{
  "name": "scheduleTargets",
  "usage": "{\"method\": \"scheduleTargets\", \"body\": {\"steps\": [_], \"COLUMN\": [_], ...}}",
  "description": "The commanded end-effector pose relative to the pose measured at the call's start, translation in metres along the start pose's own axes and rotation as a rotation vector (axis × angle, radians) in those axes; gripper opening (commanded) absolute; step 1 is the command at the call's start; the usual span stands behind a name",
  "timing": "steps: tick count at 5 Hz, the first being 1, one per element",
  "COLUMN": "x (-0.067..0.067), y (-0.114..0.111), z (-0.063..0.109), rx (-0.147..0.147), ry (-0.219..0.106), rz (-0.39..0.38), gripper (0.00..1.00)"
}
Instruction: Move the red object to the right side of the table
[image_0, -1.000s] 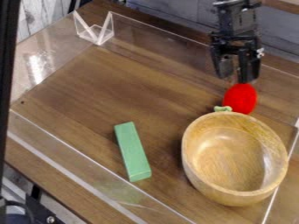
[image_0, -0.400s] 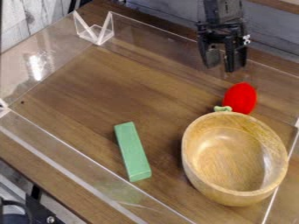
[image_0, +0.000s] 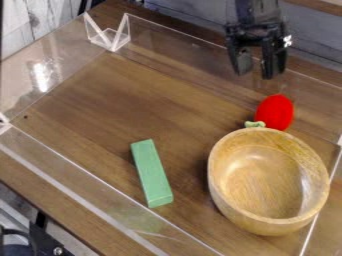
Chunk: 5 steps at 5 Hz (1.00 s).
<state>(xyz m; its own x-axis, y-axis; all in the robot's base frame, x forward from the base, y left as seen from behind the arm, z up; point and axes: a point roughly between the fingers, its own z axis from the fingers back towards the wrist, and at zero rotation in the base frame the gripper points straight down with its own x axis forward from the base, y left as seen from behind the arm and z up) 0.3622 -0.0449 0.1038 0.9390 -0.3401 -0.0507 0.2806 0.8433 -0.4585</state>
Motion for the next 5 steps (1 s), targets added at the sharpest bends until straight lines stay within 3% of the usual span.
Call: {"method": "scheduleTargets", "body": {"steps": [1,2,3,4,5], "x": [0.006,0.005,0.006,0.009,0.011], "y": [-0.002,0.007,0.011,0.016,0.017], "z": [0.015,0.008,-0.001,-0.010,-0.014], "rx": [0.032,0.033,0.038,0.039,0.039], "ry": [-0.077,-0.088,-0.053,-0.021,0.004], "rz": [-0.002,0.036,-0.008,-0.052,-0.092], "gripper": [1.00,0.00,0.00,1.00,1.00]}}
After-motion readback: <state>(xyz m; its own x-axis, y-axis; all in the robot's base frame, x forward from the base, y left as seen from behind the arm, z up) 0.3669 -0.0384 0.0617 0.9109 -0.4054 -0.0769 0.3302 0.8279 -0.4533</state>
